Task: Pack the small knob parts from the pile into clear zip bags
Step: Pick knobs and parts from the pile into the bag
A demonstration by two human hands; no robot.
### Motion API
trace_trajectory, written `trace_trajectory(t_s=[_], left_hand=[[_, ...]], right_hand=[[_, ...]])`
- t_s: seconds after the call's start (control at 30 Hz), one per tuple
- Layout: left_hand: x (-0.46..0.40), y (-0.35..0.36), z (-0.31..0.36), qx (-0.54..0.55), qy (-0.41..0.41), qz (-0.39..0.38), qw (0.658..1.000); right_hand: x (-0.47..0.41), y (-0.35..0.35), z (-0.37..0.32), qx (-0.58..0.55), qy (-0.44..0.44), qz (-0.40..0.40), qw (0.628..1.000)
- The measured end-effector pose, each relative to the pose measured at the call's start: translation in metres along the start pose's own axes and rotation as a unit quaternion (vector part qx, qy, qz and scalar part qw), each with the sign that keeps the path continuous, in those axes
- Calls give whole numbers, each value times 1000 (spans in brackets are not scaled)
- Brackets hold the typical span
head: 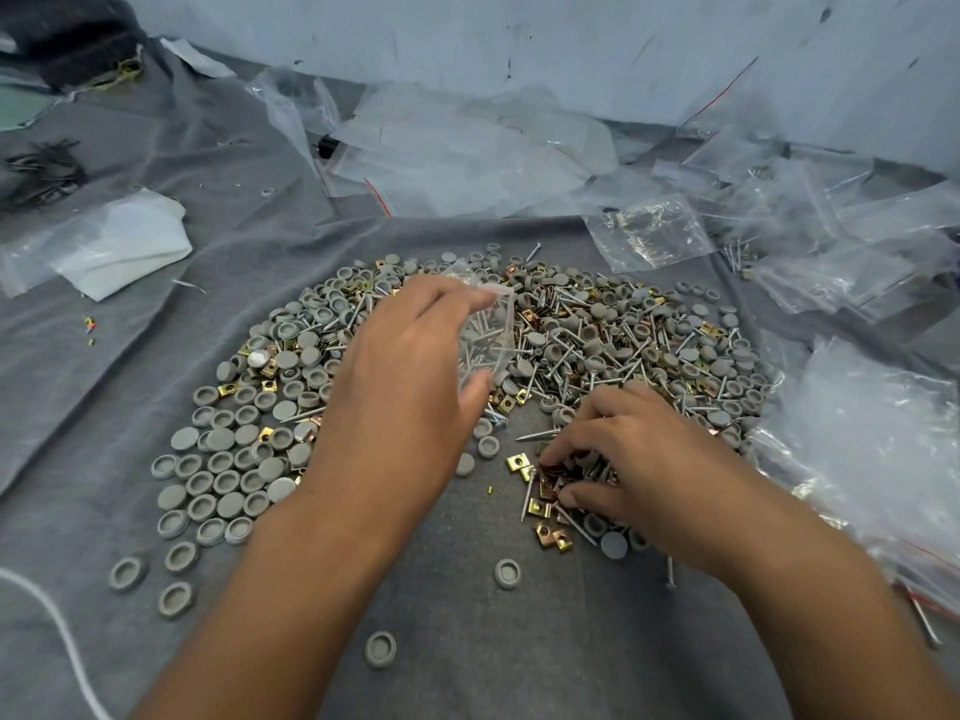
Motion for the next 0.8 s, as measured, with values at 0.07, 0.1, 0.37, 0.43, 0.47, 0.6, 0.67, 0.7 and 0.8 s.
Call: trace_trajectory(t_s=[0.07, 0.1, 0.37, 0.43, 0.47, 0.6, 0.67, 0.7, 0.8], left_hand=[[0, 0, 1, 5, 4, 3, 1000], [1, 0, 1, 4, 5, 4, 1000], [2, -1, -1, 7, 1, 10, 1000], [2, -1, -2, 7, 0, 12, 1000], [2, -1, -2, 6, 0, 13, 1000], [2, 0, 0, 3, 6, 9, 1000], [2, 0, 1, 9, 11, 9, 1000], [1, 1, 2, 14, 14, 7, 1000], [1, 5, 3, 45, 22, -17, 999]], right_hand=[[-1, -1, -2, 18, -2, 6, 1000], [-1, -1, -3, 20, -2, 8, 1000], [-4, 0, -1, -77, -1, 20, 997], [-5, -6, 6, -139, 15, 45, 989], [-3, -10, 9, -172, 21, 64, 983], [2, -20, 16, -330, 32, 108, 937], [1, -20, 15, -412, 38, 108, 904], [-1, -19, 14, -462, 45, 106, 879], [-6, -15, 10, -600, 68, 106, 790]])
Point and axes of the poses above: each hand's wrist, its own x-axis away from the middle knuckle, its own y-axis out of the palm, z = x × y, the point moved 8 cm from there along -x, towards the middle knuckle, and after that the axes turned 6 degrees about x, right-handed, at the moved point
